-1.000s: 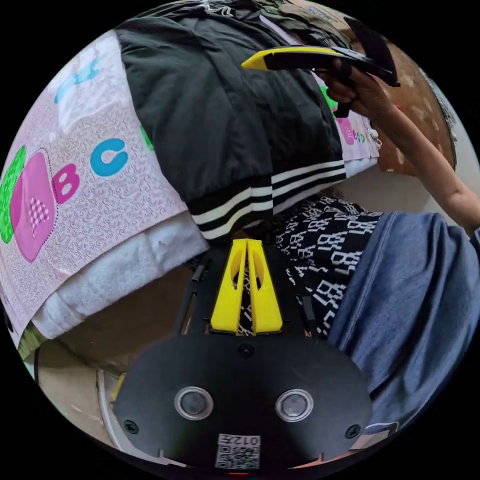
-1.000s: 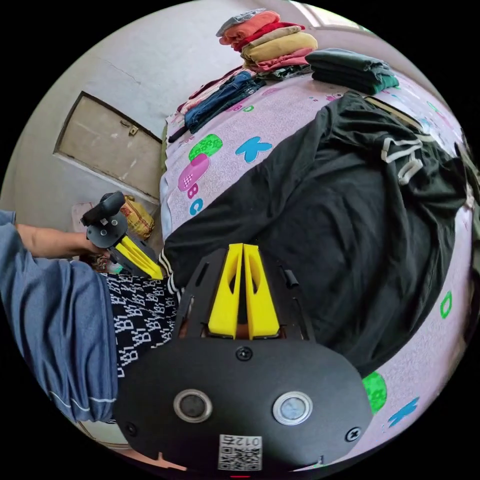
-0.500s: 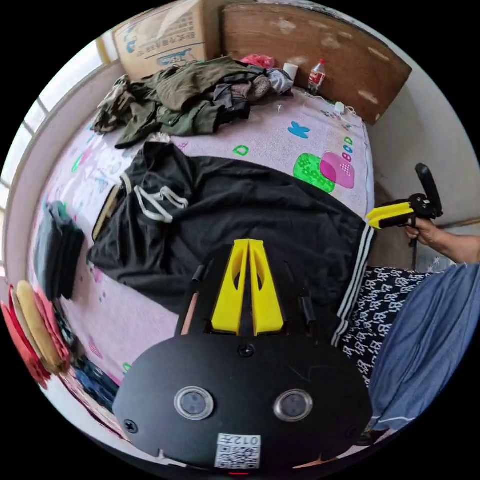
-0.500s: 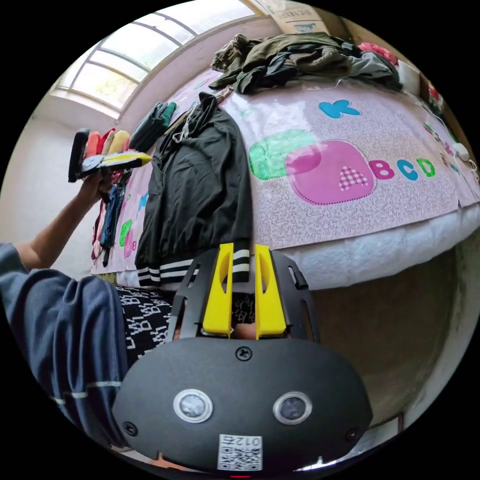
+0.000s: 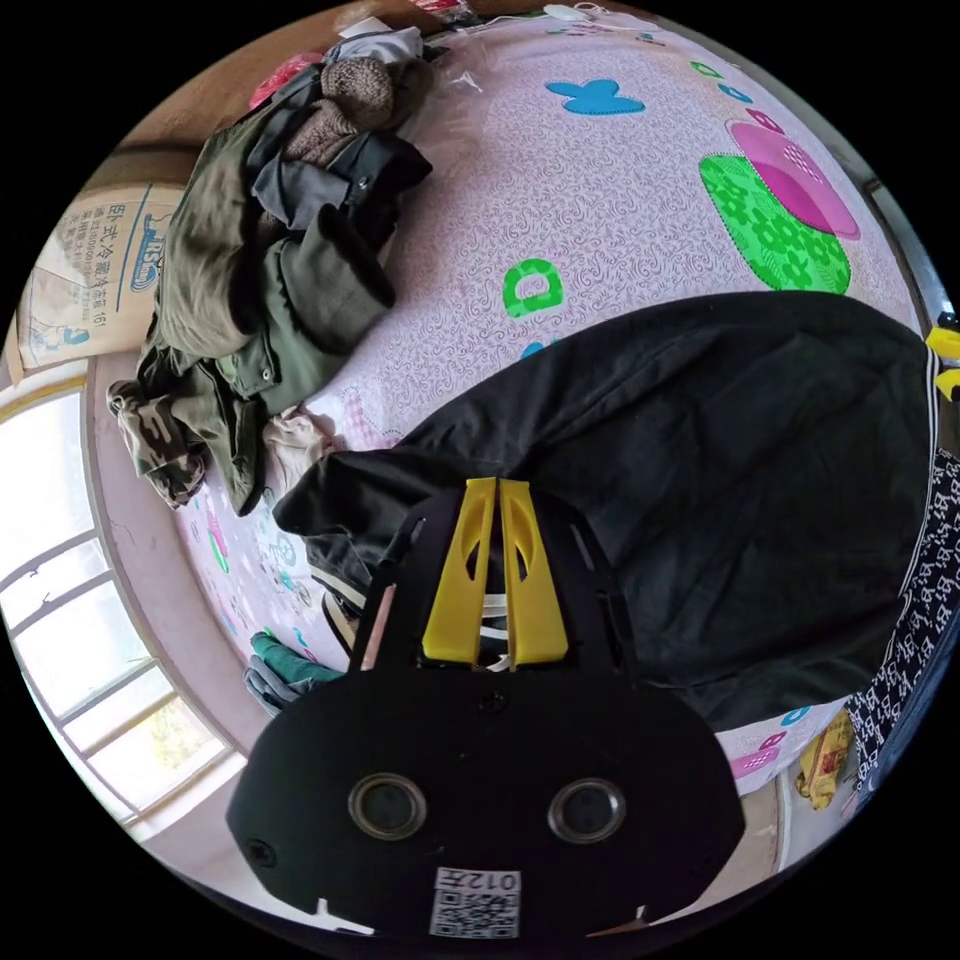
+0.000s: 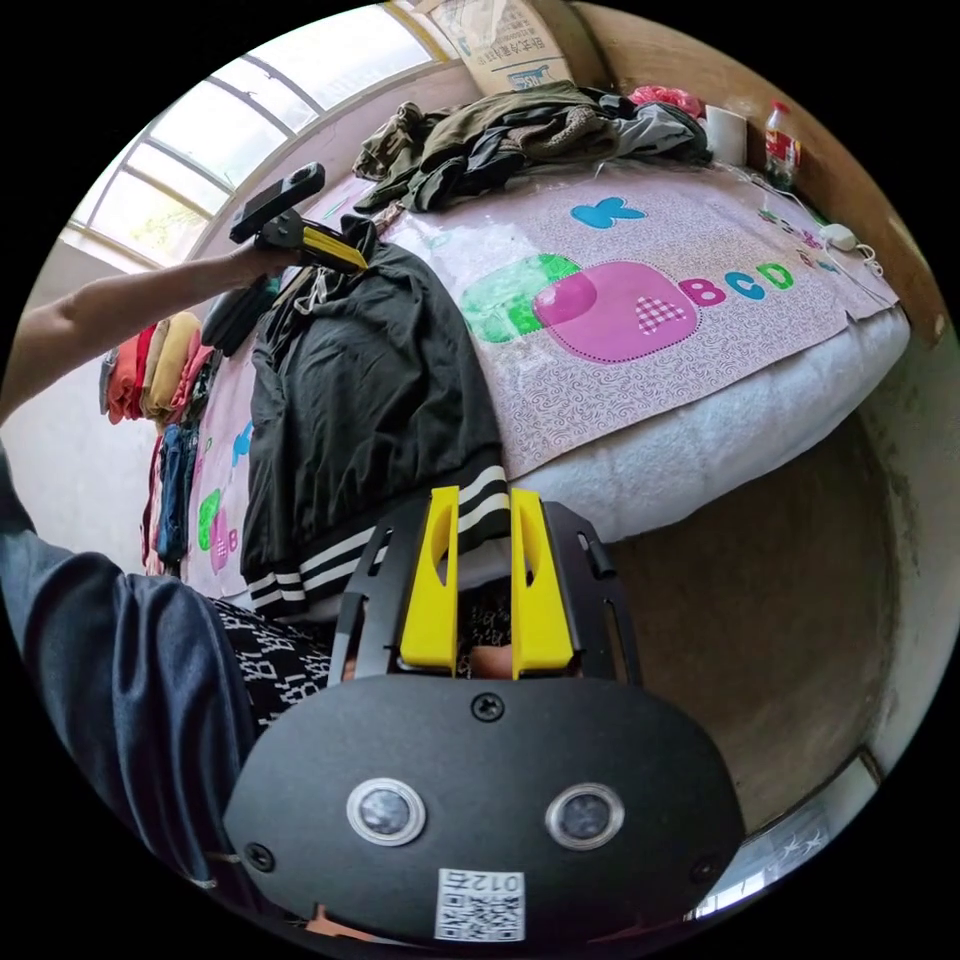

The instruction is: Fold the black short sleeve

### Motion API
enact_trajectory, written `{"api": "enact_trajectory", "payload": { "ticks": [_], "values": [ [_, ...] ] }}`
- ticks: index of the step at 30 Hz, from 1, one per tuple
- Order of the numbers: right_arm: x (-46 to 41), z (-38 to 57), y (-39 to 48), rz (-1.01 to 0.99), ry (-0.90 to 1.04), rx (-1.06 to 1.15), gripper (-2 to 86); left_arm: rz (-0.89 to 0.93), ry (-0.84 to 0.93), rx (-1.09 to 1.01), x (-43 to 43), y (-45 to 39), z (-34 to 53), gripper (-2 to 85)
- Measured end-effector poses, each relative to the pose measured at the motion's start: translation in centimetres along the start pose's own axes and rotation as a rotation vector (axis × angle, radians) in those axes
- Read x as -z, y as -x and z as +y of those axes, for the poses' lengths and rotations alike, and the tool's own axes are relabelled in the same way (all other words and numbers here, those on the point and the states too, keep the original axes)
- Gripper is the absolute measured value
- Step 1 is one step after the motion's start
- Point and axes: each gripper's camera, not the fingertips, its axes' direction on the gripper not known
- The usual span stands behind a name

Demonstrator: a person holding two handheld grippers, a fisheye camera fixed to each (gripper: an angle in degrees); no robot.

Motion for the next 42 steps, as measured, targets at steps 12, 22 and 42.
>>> {"api": "enact_trajectory", "payload": {
  "ticks": [12, 22, 42],
  "values": [
    [1.6, -0.1, 1.1, 0.004, 0.029, 0.029, 9.5, 0.034, -0.038, -0.068, -5.0, -0.8, -2.7, 1.7],
    [1.8, -0.6, 3.6, 0.069, 0.029, 0.027, 8.2, 0.108, -0.067, 0.003, -8.0, 2.1, -4.2, 0.0],
    [0.8, 1.7, 21.7, 0.305, 0.048, 0.464, 0.9, 0.161, -0.027, -0.058, -9.7, 11.4, -2.3, -0.2]
  ]
}}
